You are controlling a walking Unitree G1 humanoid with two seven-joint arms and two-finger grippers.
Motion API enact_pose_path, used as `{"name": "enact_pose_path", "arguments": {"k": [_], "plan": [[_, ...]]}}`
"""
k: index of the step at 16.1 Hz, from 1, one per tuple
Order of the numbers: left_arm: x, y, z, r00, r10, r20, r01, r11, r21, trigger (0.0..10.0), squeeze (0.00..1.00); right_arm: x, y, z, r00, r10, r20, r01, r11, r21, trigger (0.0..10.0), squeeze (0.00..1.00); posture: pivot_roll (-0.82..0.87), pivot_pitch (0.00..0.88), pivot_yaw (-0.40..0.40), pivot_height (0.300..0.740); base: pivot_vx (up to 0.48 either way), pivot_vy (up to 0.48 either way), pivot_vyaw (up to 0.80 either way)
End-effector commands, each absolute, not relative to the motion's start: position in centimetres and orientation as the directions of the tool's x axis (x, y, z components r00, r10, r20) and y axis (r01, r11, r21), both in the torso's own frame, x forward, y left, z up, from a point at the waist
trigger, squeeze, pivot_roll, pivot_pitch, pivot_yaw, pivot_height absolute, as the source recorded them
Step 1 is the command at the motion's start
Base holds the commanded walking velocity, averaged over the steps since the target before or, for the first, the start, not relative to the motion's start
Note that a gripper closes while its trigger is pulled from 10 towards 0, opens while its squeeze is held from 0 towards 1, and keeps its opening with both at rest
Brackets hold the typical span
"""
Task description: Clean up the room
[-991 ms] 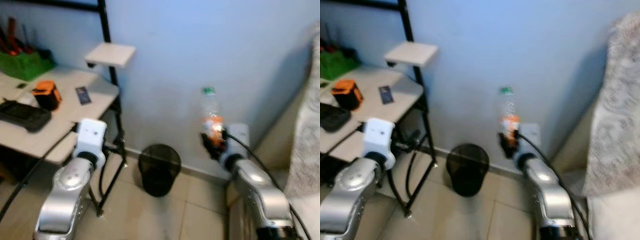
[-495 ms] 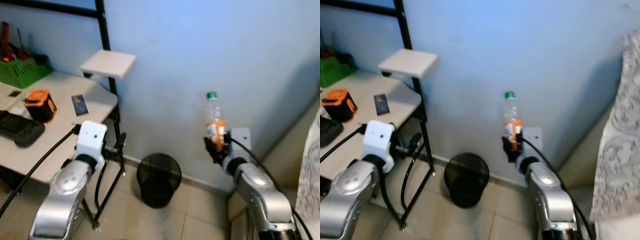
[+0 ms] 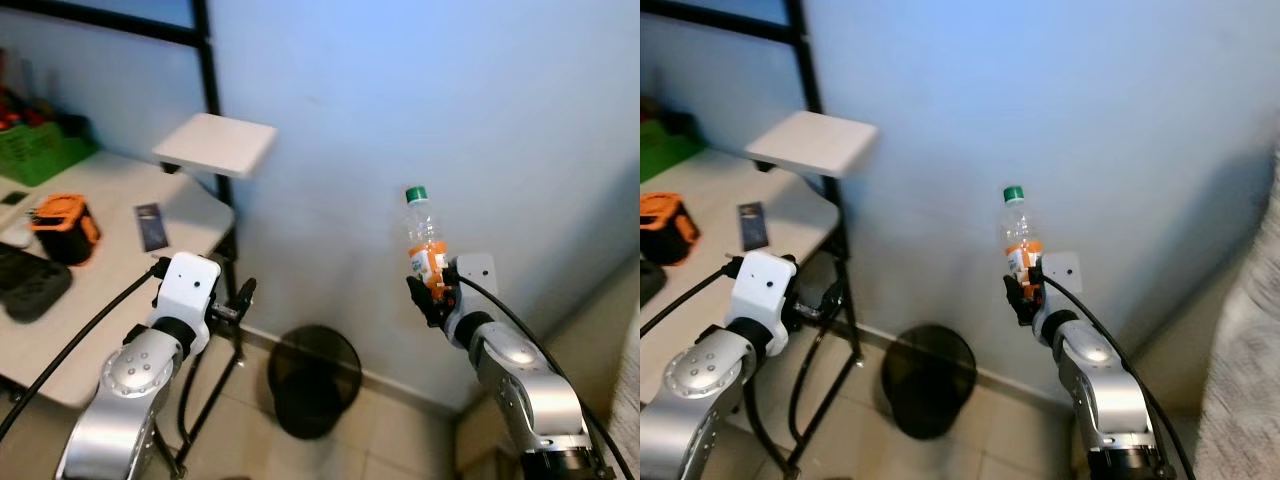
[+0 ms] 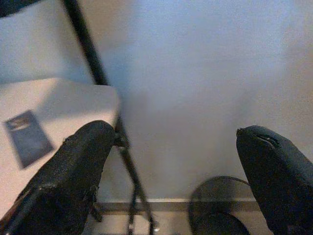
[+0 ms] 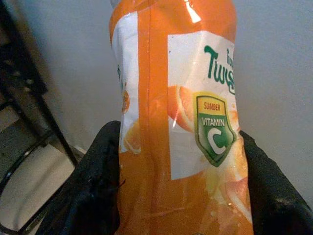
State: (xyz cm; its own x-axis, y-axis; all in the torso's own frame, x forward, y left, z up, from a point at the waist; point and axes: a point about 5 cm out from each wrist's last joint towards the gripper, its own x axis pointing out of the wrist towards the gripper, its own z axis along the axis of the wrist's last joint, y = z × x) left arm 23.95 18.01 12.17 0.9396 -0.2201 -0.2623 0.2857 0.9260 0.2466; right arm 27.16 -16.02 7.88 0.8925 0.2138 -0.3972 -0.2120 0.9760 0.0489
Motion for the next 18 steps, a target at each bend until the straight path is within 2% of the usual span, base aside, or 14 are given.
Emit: {"name": "enact_pose_path", "arguments": {"k": [1, 6, 9, 10, 13, 15, 18], "plan": [[24.3, 18.2, 12.7, 0.937, -0.243, -0.249, 0.308, 0.913, 0.267, 10.0, 0.00, 27.4, -14.8, 7.7, 0.861, 0.276, -0.427, -0.290, 0.956, 0.034, 10.0, 0.00, 0.05, 0.000, -0.072, 0.740, 0.330, 0.000, 0.00], [24.7, 17.9, 12.9, 0.923, -0.291, -0.252, 0.357, 0.893, 0.276, 10.0, 0.00, 27.4, -15.1, 7.2, 0.816, 0.328, -0.475, -0.372, 0.928, 0.003, 10.0, 0.00, 0.05, 0.000, -0.076, 0.740, 0.330, 0.000, 0.00], [24.5, 17.1, 12.7, 0.873, -0.391, -0.291, 0.468, 0.841, 0.272, 10.0, 0.00, 27.5, -15.0, 6.6, 0.749, 0.382, -0.541, -0.479, 0.877, -0.044, 10.0, 0.00, 0.05, 0.000, -0.079, 0.740, 0.196, 0.000, 0.00], [24.3, 16.7, 12.4, 0.827, -0.451, -0.335, 0.544, 0.791, 0.279, 10.0, 0.00, 27.6, -15.1, 6.0, 0.707, 0.391, -0.589, -0.530, 0.844, -0.077, 10.0, 0.00, 0.05, 0.000, -0.079, 0.740, 0.000, 0.000, 0.00], [24.3, 16.3, 12.0, 0.746, -0.527, -0.407, 0.655, 0.689, 0.309, 10.0, 0.00, 28.3, -15.0, 4.5, 0.636, 0.389, -0.667, -0.604, 0.789, -0.115, 10.0, 0.00, 0.05, 0.000, -0.078, 0.740, 0.000, 0.000, 0.00], [24.3, 16.2, 12.0, 0.648, -0.607, -0.459, 0.758, 0.568, 0.319, 10.0, 0.00, 28.8, -14.6, 2.7, 0.574, 0.358, -0.737, -0.648, 0.749, -0.141, 10.0, 0.00, 0.05, 0.000, -0.083, 0.740, 0.000, 0.000, 0.00], [24.1, 16.0, 11.8, 0.533, -0.667, -0.520, 0.845, 0.452, 0.285, 10.0, 0.00, 29.5, -13.9, 1.2, 0.553, 0.312, -0.773, -0.643, 0.749, -0.158, 10.0, 0.00, 0.05, 0.000, -0.086, 0.740, 0.000, 0.000, 0.00]]}}
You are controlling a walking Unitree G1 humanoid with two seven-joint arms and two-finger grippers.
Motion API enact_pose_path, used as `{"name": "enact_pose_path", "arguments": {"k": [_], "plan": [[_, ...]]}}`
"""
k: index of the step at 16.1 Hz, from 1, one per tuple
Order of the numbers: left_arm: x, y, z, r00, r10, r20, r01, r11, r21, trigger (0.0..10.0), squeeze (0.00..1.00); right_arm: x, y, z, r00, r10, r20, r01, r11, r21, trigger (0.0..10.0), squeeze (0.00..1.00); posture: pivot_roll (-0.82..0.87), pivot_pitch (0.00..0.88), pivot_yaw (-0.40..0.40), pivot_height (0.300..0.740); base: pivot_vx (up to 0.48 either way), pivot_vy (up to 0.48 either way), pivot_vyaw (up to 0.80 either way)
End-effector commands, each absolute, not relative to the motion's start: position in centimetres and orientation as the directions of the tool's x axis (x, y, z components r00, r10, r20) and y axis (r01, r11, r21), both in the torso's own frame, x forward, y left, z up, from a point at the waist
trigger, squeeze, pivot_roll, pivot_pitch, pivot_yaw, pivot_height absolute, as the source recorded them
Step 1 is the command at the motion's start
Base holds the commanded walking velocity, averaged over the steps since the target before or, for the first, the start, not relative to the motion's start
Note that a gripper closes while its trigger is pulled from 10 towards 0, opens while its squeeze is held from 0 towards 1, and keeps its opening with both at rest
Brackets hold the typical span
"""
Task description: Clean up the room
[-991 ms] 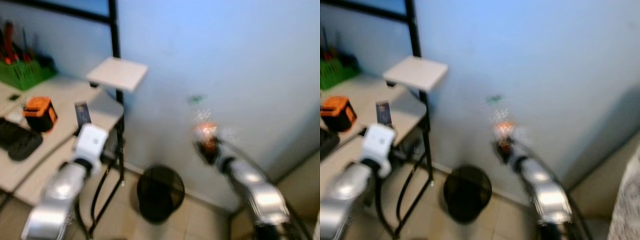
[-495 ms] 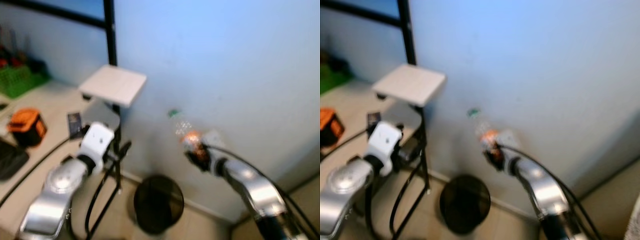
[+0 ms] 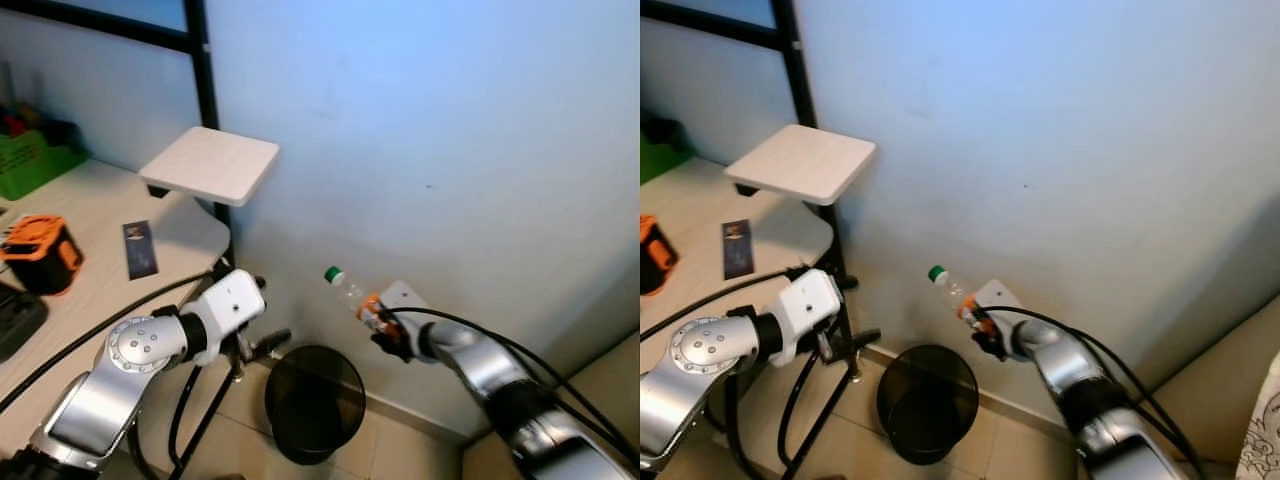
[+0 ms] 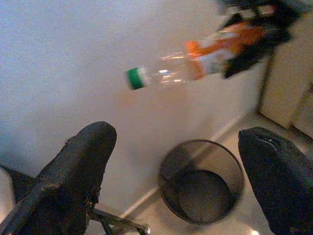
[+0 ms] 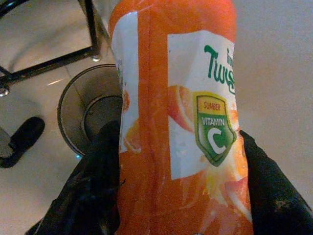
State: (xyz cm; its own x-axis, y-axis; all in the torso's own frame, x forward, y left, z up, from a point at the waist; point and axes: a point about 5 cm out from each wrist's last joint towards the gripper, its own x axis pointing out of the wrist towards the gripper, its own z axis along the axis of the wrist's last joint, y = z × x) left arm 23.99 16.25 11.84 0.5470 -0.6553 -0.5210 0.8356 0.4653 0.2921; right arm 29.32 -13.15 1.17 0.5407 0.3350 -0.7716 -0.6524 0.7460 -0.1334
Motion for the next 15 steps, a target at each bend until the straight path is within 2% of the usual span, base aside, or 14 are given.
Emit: {"name": "enact_pose_path", "arguments": {"k": [1, 2, 7, 8, 10, 11, 15], "plan": [[23.8, 16.1, 11.7, 0.495, -0.676, -0.545, 0.868, 0.419, 0.268, 10.0, 0.00, 29.6, -13.7, 0.9, 0.554, 0.296, -0.778, -0.636, 0.754, -0.166, 10.0, 0.00, 0.05, 0.000, -0.088, 0.740, 0.000, 0.000, 0.00], [23.7, 16.3, 11.4, 0.470, -0.671, -0.573, 0.881, 0.394, 0.262, 10.0, 0.00, 29.7, -13.1, 0.7, 0.551, 0.299, -0.779, -0.625, 0.766, -0.149, 10.0, 0.00, 0.05, 0.000, -0.089, 0.740, 0.000, 0.000, 0.00], [23.9, 17.1, 11.1, 0.462, -0.644, -0.609, 0.886, 0.372, 0.278, 10.0, 0.00, 30.2, -11.2, 0.6, 0.541, 0.330, -0.774, -0.647, 0.751, -0.132, 10.0, 0.00, 0.06, 0.000, -0.100, 0.740, 0.000, 0.000, 0.00], [23.8, 17.1, 11.1, 0.460, -0.643, -0.612, 0.887, 0.370, 0.277, 10.0, 0.00, 30.1, -11.0, 0.5, 0.532, 0.342, -0.775, -0.655, 0.746, -0.121, 10.0, 0.14, 0.07, 0.000, -0.103, 0.740, 0.000, 0.000, 0.00], [23.7, 17.2, 11.1, 0.456, -0.642, -0.617, 0.889, 0.366, 0.276, 10.0, 0.00, 30.1, -10.6, 0.4, 0.522, 0.357, -0.775, -0.664, 0.740, -0.107, 10.0, 0.90, 0.07, 0.000, -0.106, 0.740, 0.000, 0.000, 0.00], [23.7, 17.2, 11.0, 0.454, -0.642, -0.618, 0.890, 0.364, 0.276, 10.0, 0.00, 30.1, -10.4, 0.3, 0.514, 0.367, -0.775, -0.670, 0.736, -0.096, 10.0, 1.00, 0.07, 0.000, -0.107, 0.740, 0.000, 0.000, 0.00], [23.5, 17.2, 10.9, 0.452, -0.641, -0.620, 0.891, 0.362, 0.274, 10.0, 0.00, 29.9, -10.4, 0.1, 0.504, 0.382, -0.775, -0.668, 0.741, -0.070, 10.0, 1.00, 0.07, 0.000, -0.105, 0.740, 0.000, 0.000, 0.00]]}}
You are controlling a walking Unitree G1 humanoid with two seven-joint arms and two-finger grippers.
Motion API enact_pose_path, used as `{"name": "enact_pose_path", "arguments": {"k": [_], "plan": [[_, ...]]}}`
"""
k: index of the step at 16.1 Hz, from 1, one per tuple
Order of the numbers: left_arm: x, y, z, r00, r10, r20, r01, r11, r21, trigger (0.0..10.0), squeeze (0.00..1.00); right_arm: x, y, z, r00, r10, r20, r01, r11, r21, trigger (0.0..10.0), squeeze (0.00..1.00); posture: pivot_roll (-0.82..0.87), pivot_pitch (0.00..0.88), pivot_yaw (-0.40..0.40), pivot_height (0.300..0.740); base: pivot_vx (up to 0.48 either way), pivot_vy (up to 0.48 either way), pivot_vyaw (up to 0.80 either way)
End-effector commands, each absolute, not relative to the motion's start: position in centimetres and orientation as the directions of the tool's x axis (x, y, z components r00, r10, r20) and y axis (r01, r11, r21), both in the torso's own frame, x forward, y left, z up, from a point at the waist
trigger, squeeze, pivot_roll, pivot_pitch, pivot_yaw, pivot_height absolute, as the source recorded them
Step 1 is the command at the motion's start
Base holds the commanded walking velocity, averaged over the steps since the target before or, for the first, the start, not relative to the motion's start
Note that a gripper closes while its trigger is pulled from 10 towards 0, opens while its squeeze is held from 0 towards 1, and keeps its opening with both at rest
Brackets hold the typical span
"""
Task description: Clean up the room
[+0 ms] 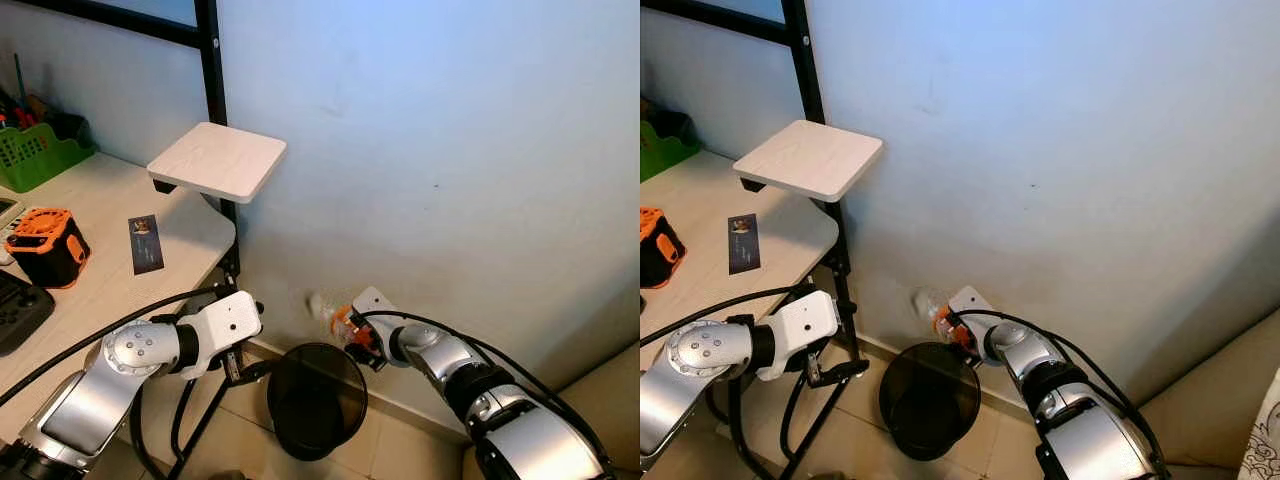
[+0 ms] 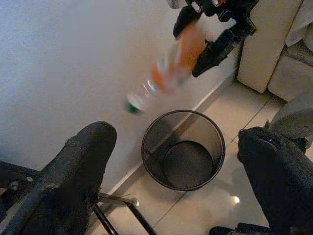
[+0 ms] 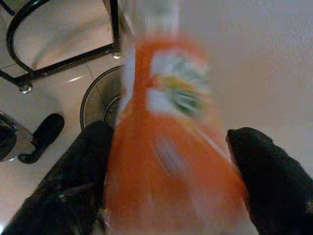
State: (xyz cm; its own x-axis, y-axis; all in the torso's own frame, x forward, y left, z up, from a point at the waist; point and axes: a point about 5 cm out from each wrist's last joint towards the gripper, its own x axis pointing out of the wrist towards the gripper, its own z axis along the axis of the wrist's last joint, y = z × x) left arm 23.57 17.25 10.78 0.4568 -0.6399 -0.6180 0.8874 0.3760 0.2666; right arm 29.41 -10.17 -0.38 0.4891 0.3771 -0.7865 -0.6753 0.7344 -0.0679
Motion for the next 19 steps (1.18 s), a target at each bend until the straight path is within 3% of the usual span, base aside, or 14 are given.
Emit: {"name": "enact_pose_path", "arguments": {"k": [1, 5, 8, 11, 13, 16, 19], "plan": [[23.5, 17.2, 10.9, 0.451, -0.641, -0.620, 0.891, 0.362, 0.274, 10.0, 0.00, 29.9, -10.3, 0.1, 0.501, 0.388, -0.773, -0.665, 0.745, -0.057, 10.0, 1.00, 0.07, 0.000, -0.105, 0.740, 0.000, 0.000, 0.00], [23.3, 17.2, 10.8, 0.452, -0.643, -0.619, 0.890, 0.368, 0.268, 10.0, 0.00, 29.6, -10.2, -0.2, 0.504, 0.413, -0.758, -0.635, 0.772, -0.002, 10.0, 1.00, 0.08, 0.000, -0.100, 0.740, 0.000, 0.000, 0.00], [23.0, 17.2, 10.8, 0.488, -0.641, -0.593, 0.869, 0.424, 0.256, 10.0, 0.00, 29.7, -11.1, 0.0, 0.549, 0.429, -0.717, -0.583, 0.812, 0.039, 10.0, 1.00, 0.07, 0.000, -0.096, 0.740, 0.000, 0.000, 0.00], [23.3, 17.2, 11.1, 0.654, -0.582, -0.483, 0.736, 0.635, 0.232, 10.0, 0.00, 29.5, -13.5, 1.1, 0.677, 0.415, -0.608, -0.461, 0.883, 0.089, 10.0, 1.00, 0.06, 0.000, -0.083, 0.740, 0.000, 0.000, 0.00], [23.3, 17.2, 11.3, 0.796, -0.463, -0.390, 0.555, 0.816, 0.164, 10.0, 0.00, 28.1, -15.6, 3.8, 0.834, 0.340, -0.433, -0.319, 0.940, 0.124, 10.0, 1.00, 0.04, 0.000, -0.070, 0.740, 0.000, 0.000, 0.00], [22.8, 17.5, 11.4, 0.903, -0.294, -0.312, 0.370, 0.903, 0.217, 10.0, 0.00, 25.4, -16.9, 5.7, 0.928, 0.189, -0.322, -0.144, 0.977, 0.157, 10.0, 1.00, 0.01, 0.000, -0.047, 0.740, 0.000, 0.000, -0.26], [22.3, 17.9, 11.1, 0.923, -0.206, -0.326, 0.281, 0.938, 0.204, 10.0, 0.00, 23.7, -16.6, 7.3, 0.971, 0.051, -0.233, 0.005, 0.973, 0.233, 10.0, 1.00, 0.01, 0.000, -0.038, 0.740, 0.000, 0.000, -0.79]]}}
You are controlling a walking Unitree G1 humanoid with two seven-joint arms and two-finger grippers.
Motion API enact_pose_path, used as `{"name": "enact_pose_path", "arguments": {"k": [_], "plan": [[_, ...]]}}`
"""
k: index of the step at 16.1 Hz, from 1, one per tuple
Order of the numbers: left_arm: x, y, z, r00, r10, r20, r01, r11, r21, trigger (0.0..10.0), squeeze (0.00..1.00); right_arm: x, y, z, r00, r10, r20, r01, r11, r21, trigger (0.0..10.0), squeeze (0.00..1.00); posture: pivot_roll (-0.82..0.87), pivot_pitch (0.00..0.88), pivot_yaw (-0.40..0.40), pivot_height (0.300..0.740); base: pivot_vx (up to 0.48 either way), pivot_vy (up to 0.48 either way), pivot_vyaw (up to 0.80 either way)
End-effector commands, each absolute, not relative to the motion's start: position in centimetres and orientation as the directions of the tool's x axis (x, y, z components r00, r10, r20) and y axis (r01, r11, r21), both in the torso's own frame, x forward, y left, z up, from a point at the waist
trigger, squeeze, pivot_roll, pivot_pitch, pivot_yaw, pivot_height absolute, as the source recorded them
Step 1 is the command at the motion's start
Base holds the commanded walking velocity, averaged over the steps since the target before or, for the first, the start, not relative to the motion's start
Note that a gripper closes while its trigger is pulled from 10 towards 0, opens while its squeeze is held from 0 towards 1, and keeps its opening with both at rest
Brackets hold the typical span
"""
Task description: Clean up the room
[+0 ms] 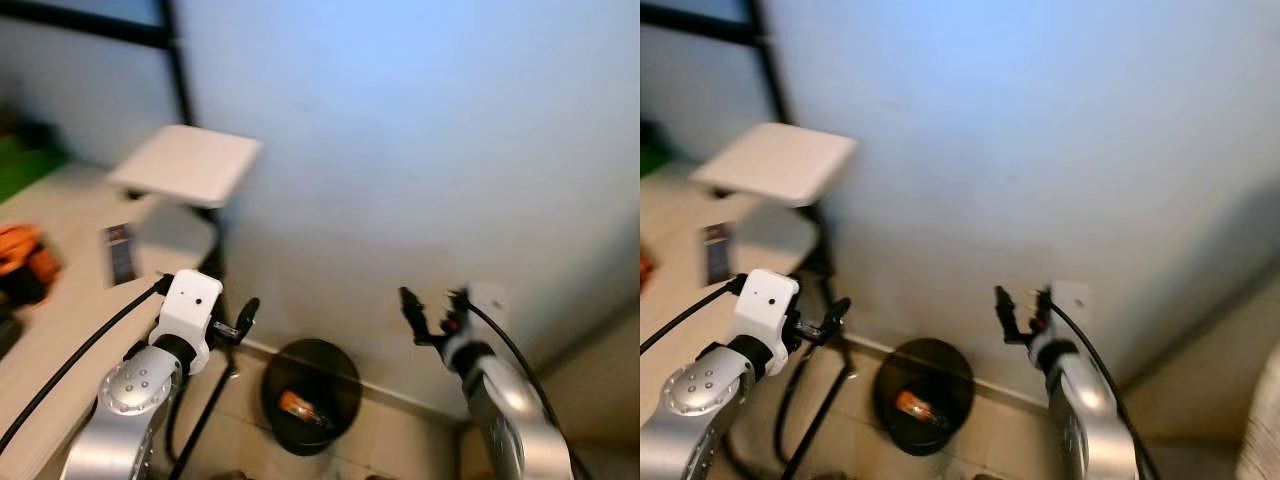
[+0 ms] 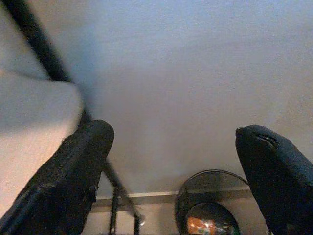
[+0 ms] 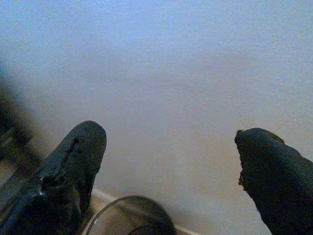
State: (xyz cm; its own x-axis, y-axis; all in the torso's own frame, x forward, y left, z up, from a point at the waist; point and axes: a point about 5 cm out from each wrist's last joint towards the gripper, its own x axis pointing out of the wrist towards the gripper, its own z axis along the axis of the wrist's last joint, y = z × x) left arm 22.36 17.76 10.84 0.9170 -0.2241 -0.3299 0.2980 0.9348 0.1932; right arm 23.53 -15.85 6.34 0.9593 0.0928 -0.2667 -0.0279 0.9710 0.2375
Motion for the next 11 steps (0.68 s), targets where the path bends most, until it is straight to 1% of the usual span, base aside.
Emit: {"name": "enact_pose_path", "arguments": {"k": [1, 2, 4, 7, 10, 11], "plan": [[22.3, 17.9, 11.1, 0.922, -0.204, -0.328, 0.282, 0.936, 0.209, 10.0, 0.00, 23.8, -16.5, 7.4, 0.973, 0.047, -0.224, 0.009, 0.970, 0.242, 10.0, 1.00, 0.01, 0.000, -0.036, 0.740, 0.000, 0.000, -0.79], [22.3, 18.1, 11.1, 0.925, -0.190, -0.328, 0.267, 0.941, 0.209, 10.0, 0.00, 23.8, -16.3, 7.4, 0.971, 0.062, -0.232, 0.000, 0.966, 0.257, 10.0, 1.00, 0.02, 0.000, -0.028, 0.740, 0.000, 0.000, -0.79], [22.4, 18.5, 11.2, 0.929, -0.173, -0.327, 0.254, 0.941, 0.223, 10.0, 0.00, 23.8, -15.6, 7.8, 0.971, 0.135, -0.200, -0.079, 0.961, 0.266, 10.0, 1.00, 0.03, 0.000, -0.011, 0.740, 0.000, 0.000, -0.79], [22.6, 19.4, 11.6, 0.933, -0.154, -0.326, 0.241, 0.939, 0.247, 10.0, 0.00, 24.0, -15.2, 8.2, 0.975, 0.131, -0.180, -0.082, 0.963, 0.256, 10.0, 1.00, 0.04, 0.000, 0.014, 0.740, 0.000, 0.000, -0.79], [22.5, 19.4, 11.5, 0.935, -0.143, -0.324, 0.230, 0.940, 0.251, 10.0, 0.00, 24.2, -15.2, 8.0, 0.972, 0.146, -0.182, -0.098, 0.964, 0.248, 10.0, 1.00, 0.05, 0.000, -0.002, 0.740, 0.000, 0.000, -0.79], [22.3, 19.6, 11.6, 0.940, -0.127, -0.317, 0.211, 0.946, 0.246, 10.0, 0.00, 24.3, -14.9, 8.1, 0.969, 0.170, -0.179, -0.123, 0.960, 0.251, 10.0, 1.00, 0.05, 0.000, -0.012, 0.740, 0.000, 0.000, -0.79]]}}
